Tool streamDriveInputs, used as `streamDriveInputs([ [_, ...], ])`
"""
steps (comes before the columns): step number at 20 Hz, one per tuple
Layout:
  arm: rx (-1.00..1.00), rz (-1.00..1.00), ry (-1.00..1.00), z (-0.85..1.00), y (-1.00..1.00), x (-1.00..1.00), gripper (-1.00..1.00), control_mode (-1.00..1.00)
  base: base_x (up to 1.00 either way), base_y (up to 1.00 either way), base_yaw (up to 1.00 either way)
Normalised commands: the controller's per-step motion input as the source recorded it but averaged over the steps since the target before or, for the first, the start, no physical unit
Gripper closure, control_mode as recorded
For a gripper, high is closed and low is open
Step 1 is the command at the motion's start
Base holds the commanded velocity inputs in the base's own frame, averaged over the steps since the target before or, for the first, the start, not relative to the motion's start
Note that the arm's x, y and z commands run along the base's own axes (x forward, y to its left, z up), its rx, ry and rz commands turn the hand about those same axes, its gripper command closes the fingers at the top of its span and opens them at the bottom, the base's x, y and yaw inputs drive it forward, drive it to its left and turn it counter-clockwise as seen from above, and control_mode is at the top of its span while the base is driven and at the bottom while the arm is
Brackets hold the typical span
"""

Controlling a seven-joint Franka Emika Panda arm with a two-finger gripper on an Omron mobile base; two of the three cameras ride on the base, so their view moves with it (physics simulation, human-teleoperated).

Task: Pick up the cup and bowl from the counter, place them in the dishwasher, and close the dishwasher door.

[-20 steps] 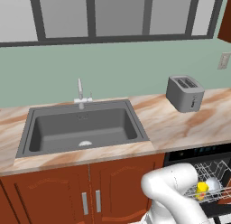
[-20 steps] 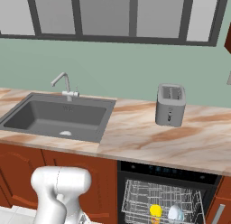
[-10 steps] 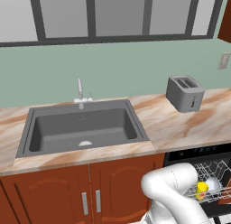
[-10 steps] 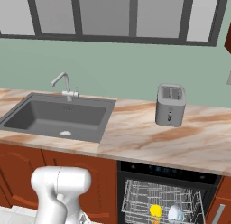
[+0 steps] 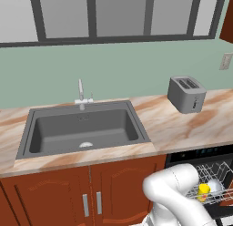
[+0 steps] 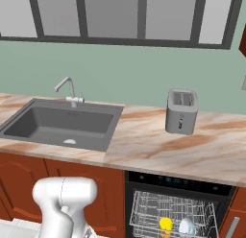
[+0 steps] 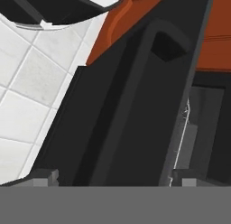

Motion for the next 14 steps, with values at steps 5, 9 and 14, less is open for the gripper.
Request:
streamDriveInputs([
  [5,0.00,0.00,-0.07,-0.48,-0.30,-0.05,-1.00,-1.00,0.00,0.00,0.00],
  [9,0.00,0.00,-0.09,-0.41,-0.38,-0.03,-1.00,-1.00,0.00,0.00,0.00],
  [14,0.00,0.00,-0.13,-0.21,-0.38,0.00,-1.00,-1.00,0.00,0.00,0.00],
])
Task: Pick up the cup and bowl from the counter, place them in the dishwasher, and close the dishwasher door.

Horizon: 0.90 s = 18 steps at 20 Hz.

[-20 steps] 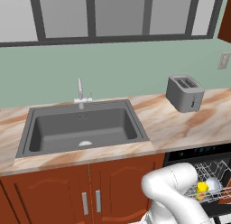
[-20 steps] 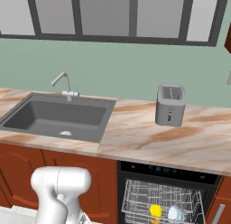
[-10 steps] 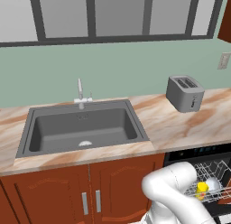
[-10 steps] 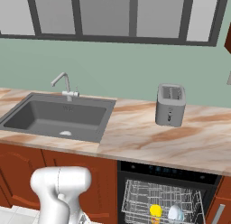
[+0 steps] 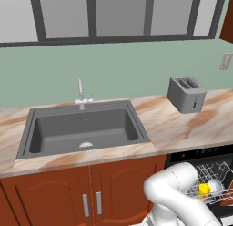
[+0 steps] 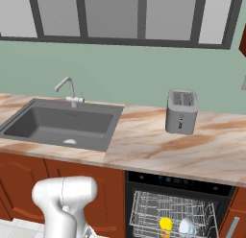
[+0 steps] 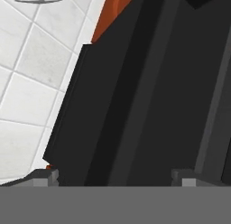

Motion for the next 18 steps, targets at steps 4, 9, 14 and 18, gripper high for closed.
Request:
streamDriveInputs([
  [4,0.00,0.00,-0.14,-0.12,-0.34,0.00,-1.00,-1.00,0.00,0.00,0.00],
  [9,0.00,0.02,-0.13,-0.23,-0.25,0.00,-1.00,-1.00,0.00,0.00,0.00],
  [14,0.00,0.06,-0.09,-0.52,-0.10,0.00,-1.00,-1.00,0.00,0.00,0.00],
  [18,0.00,0.08,-0.10,-0.87,-0.06,-0.13,-1.00,-1.00,0.00,0.00,0.00],
])
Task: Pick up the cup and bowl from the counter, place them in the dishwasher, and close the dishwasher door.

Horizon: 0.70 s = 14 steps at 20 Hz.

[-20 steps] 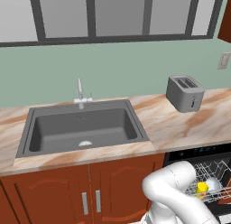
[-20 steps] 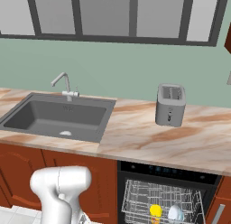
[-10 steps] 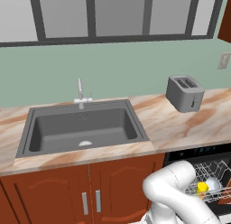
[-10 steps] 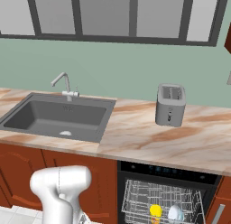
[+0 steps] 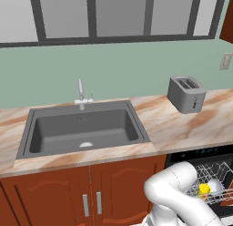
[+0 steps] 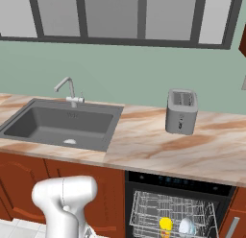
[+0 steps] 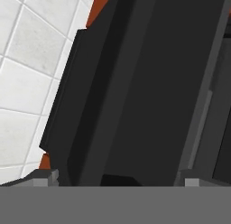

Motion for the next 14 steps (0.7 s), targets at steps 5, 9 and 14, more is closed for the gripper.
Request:
streamDriveInputs([
  [5,0.00,0.08,-0.12,-0.73,-0.14,-0.15,-1.00,-1.00,0.00,0.00,0.00],
  [9,0.00,0.09,-0.08,-0.62,-0.08,0.16,-1.00,-1.00,0.00,0.00,0.00],
  [14,0.00,0.09,-0.02,-0.63,-0.01,0.56,-1.00,-1.00,0.00,0.00,0.00],
])
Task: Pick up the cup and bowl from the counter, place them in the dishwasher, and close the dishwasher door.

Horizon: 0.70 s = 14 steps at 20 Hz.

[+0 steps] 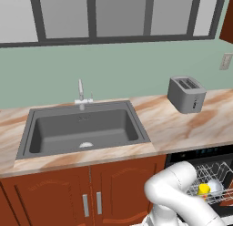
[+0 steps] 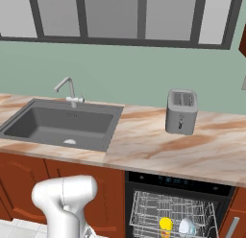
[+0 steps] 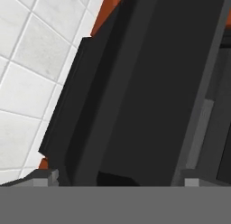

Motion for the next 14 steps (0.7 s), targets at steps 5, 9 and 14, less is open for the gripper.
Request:
streamDriveInputs([
  [5,0.00,0.08,-0.04,-0.50,0.00,0.66,-1.00,-1.00,0.00,0.00,0.00],
  [9,0.01,0.07,-0.15,-0.45,0.00,0.60,-1.00,-1.00,0.00,0.00,0.00],
  [14,0.11,0.09,-0.20,-0.29,0.00,0.55,-1.00,-1.00,0.00,0.00,0.00],
])
